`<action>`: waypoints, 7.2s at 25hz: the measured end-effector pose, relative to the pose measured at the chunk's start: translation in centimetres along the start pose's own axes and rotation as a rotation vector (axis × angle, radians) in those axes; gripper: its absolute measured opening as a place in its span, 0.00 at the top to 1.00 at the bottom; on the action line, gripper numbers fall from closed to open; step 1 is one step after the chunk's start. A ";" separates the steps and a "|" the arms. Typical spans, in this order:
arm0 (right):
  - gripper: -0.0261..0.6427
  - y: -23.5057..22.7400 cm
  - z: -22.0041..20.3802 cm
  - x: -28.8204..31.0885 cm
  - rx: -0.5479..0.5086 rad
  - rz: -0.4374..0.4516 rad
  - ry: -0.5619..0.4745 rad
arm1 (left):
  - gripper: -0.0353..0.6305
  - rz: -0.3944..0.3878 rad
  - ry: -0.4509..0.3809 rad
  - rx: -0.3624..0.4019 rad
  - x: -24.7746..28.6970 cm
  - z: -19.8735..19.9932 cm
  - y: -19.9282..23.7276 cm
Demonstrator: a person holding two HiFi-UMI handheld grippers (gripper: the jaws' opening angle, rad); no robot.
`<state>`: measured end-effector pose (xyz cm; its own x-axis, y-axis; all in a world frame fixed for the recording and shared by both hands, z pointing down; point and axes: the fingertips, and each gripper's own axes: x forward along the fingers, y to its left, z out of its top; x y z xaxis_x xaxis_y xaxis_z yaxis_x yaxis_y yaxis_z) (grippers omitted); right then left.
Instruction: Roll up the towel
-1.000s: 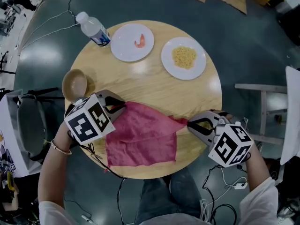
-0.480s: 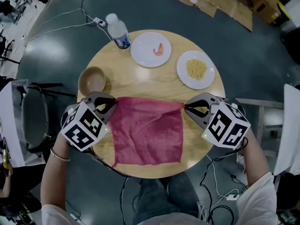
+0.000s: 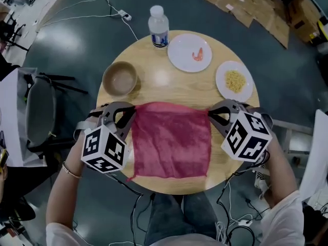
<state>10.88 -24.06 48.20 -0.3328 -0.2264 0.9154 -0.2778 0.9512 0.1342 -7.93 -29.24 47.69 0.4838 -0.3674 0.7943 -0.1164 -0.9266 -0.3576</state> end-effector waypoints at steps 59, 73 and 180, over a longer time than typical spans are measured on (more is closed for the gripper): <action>0.93 0.9 -0.8 3.2 0.182 0.260 -0.043 | 0.92 -0.489 0.113 -0.126 1.6 -3.2 -4.4; 0.94 1.9 0.4 0.6 0.101 0.121 -0.115 | 0.93 -0.280 0.003 -0.078 -1.0 -2.6 -2.7; 0.84 13.9 -0.9 -1.1 0.202 0.076 -0.206 | 0.88 -0.211 -0.117 -0.253 -6.7 -5.2 -13.5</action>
<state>8.24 -10.44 49.42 -0.5299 -0.2133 0.8208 -0.4121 0.9107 -0.0294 -14.12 -14.66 49.78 0.6143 -0.1676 0.7711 -0.2073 -0.9771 -0.0471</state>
